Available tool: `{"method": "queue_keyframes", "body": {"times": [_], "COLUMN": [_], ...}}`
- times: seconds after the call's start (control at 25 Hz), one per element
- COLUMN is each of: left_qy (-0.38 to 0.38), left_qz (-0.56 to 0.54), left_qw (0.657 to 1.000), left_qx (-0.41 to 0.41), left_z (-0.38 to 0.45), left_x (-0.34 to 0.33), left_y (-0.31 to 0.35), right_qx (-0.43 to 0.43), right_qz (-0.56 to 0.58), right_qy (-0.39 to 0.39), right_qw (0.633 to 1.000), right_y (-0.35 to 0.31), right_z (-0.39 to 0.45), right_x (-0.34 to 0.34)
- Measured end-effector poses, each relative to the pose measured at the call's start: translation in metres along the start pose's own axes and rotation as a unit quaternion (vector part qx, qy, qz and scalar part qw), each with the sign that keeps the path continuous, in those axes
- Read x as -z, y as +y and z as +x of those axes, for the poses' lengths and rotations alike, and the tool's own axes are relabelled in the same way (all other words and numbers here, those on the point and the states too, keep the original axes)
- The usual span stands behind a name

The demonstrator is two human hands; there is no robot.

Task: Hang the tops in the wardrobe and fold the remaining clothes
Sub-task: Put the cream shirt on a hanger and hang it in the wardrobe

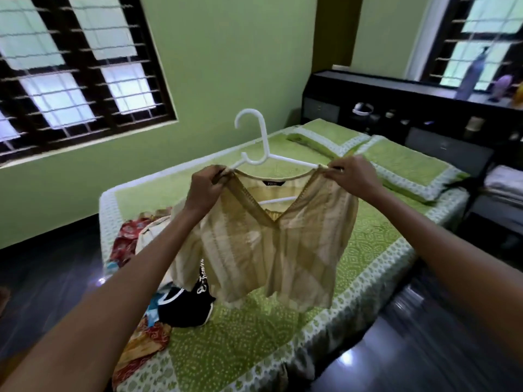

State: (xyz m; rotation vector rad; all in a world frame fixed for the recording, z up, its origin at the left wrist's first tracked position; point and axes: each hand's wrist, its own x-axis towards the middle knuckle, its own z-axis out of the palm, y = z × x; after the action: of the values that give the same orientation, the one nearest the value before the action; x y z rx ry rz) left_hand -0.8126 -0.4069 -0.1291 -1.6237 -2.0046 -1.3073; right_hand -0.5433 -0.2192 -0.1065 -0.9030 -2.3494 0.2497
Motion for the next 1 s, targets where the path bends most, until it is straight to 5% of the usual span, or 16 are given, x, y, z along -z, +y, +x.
{"method": "queue_keyframes", "body": {"times": [0.32,0.64,1.0], "left_qy": [-0.087,-0.096,-0.161], "left_qz": [-0.059,-0.121,-0.230], "left_qw": [0.991,0.983,0.941], "left_qx": [-0.080,-0.103,-0.190], "left_z": [0.068,0.120,0.192], "left_x": [-0.115,-0.258,-0.467], "left_y": [0.077,0.160,0.277], "right_qx": [-0.112,-0.164,-0.288], "right_qz": [0.014,0.008,-0.072], "right_qy": [0.058,0.107,0.203], "right_qw": [0.992,0.981,0.933], "right_y": [0.127,0.251,0.389], "right_z": [-0.018,-0.037,-0.078], "right_x": [0.066,0.131,0.205]}}
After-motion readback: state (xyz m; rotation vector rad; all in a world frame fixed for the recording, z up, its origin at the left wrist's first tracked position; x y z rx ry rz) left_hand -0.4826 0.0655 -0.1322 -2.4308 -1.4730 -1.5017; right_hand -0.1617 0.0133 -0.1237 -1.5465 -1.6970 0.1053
